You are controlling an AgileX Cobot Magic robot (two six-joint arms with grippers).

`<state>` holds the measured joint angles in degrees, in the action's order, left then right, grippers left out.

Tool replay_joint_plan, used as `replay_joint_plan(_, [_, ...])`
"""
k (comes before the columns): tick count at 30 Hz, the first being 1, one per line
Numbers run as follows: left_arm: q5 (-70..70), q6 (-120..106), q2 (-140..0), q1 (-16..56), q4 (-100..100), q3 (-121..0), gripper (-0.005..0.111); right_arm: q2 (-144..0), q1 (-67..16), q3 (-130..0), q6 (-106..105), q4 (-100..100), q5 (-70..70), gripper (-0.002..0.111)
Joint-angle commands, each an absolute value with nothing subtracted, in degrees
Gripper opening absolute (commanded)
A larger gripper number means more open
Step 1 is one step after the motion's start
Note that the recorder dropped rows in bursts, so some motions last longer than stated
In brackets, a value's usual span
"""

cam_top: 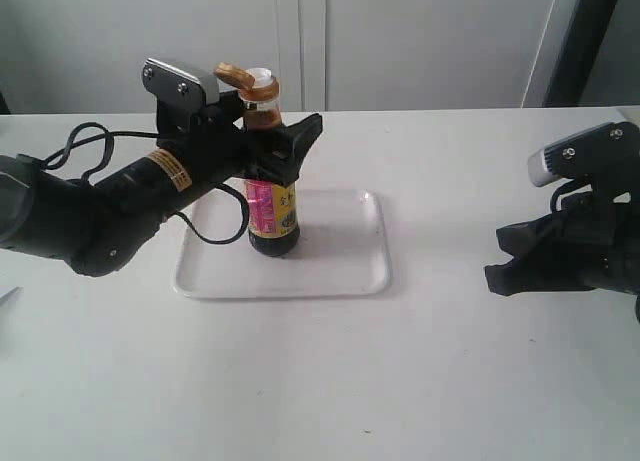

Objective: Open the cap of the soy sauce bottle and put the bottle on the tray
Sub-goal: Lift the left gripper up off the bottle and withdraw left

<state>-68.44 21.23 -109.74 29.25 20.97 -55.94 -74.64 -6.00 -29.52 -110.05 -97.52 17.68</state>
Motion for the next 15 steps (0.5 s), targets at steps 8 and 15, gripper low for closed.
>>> replay_joint_plan(8, [-62.8,22.7,-103.0,29.1,21.5,-55.5,0.097,-74.7,-6.2,-29.5,-110.7,-97.8,18.2,0.0])
replay_joint_plan(15, [-58.8,23.3,-98.2,29.1,21.9,-55.5,0.097,-74.7,-6.2,-29.5,-110.7,-97.8,18.2,0.0])
